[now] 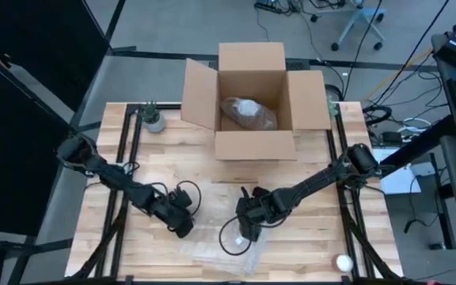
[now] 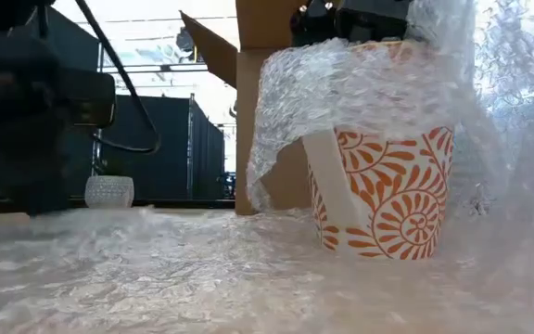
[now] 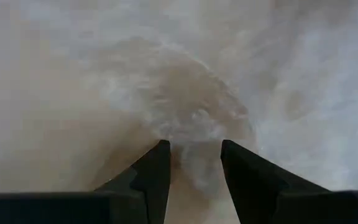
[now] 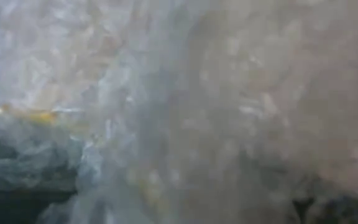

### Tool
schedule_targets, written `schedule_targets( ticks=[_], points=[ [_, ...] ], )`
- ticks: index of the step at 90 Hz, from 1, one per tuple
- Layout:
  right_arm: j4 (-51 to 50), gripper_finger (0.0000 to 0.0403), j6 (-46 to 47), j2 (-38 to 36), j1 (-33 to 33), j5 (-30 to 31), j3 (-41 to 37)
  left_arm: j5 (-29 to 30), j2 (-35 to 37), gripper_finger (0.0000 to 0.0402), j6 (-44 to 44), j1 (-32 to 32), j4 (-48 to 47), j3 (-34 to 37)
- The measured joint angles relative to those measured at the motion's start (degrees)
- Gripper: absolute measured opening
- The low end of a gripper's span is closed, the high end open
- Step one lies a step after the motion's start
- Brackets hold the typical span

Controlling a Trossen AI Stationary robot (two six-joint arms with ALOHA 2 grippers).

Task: Wrap mug
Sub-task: Wrap the orange patterned mug with the transparent bubble wrap

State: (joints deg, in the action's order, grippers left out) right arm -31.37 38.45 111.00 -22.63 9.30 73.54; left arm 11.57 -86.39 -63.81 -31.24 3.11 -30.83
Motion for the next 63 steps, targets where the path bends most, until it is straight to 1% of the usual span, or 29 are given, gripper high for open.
schedule_targets(
  ticks=[11, 26, 34, 44, 47, 57, 63],
  points=[
    [0.43, 0.0192, -0.39, 0.0, 0.02, 0.29, -0.02, 1.2, 0.0, 0.013, 1.34, 0.21, 10.02, 1.91],
    [1.46, 0.0192, -0.83, 0.0, -0.02, 1.5, -0.07, 1.75, 0.0, 0.0124, 4.44, 0.85, 15.17, 2.1],
    [1.65, 0.0192, -1.06, 0.0, -0.02, 1.44, -0.07, 1.23, 0.0, 0.0093, 7.42, 0.85, 19.35, 2.1],
    [1.82, 0.0192, -1.49, 0.0, -0.02, 1.46, -0.07, 0.17, 0.0, 0.0027, 12.26, 0.83, 27.66, 2.1],
    [1.95, 0.0192, -1.65, 0.0, -0.02, 1.48, -0.07, 0.13, 0.0, 0.0014, 13.67, 0.83, 30.36, 2.1],
    [2.84, 0.0192, -2.17, 0.0, -0.02, 1.46, -0.09, -0.27, 0.0, 0.0003, 18.39, 0.85, 38.57, 2.08],
    [3.01, 0.0192, -2.35, 0.0, -0.02, 1.46, -0.09, -0.38, 0.0, 0.0001, 20.56, 0.87, 40.19, 1.52]
  ],
)
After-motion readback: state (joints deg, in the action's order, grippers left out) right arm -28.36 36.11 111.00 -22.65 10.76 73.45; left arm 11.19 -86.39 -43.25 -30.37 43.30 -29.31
